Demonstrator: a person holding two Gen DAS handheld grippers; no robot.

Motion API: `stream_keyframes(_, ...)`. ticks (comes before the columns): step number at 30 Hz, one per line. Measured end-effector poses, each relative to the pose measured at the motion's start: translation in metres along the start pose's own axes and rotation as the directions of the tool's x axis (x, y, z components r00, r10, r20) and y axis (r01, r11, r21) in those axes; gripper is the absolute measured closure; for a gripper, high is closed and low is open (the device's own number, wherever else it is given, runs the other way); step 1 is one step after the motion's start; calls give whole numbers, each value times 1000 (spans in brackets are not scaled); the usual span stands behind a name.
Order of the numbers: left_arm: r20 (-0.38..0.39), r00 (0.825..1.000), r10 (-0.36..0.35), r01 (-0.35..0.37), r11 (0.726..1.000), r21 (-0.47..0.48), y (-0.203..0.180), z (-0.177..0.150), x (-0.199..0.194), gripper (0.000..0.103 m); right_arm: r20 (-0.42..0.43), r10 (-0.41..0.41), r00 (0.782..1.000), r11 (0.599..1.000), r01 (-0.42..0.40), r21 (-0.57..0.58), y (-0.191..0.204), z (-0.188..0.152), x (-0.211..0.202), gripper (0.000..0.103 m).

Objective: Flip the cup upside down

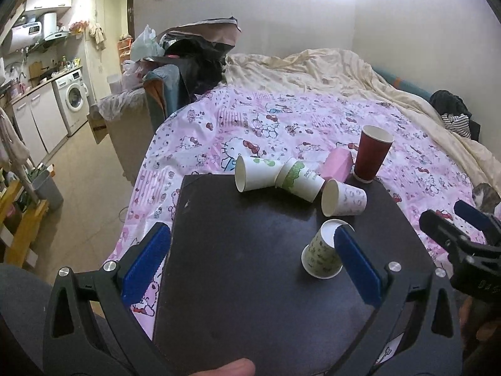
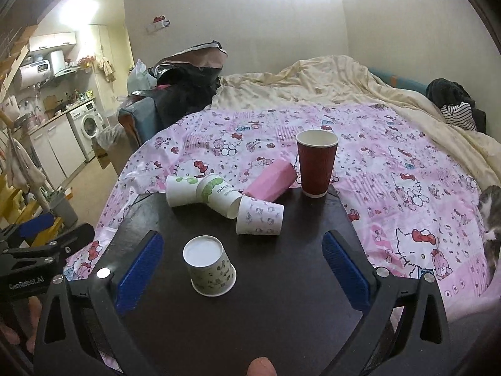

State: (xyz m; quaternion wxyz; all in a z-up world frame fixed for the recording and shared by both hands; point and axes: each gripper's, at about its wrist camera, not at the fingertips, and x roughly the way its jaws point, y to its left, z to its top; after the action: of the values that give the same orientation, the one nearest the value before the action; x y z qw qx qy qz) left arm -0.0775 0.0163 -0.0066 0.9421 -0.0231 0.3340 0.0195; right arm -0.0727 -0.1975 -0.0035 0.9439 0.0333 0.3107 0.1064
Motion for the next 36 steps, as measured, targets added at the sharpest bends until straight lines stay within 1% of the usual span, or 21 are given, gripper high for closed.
stream_keyframes(8, -8, 1000, -11, 11, 1000, -21, 4, 1, 1, 0, -9, -7, 1000, 1000, 7, -10, 2, -1, 3, 0)
stream_keyframes(16, -6, 1000, -18, 18, 1000, -15, 3, 0, 1, 0, 1, -15, 1000, 999, 15, -32, 5, -2, 3, 0)
stream_keyframes(36, 3, 1000, -16, 16, 1000, -13, 0, 0, -2, 0, 10, -29, 1000, 999, 29, -27, 2, -1, 2, 0)
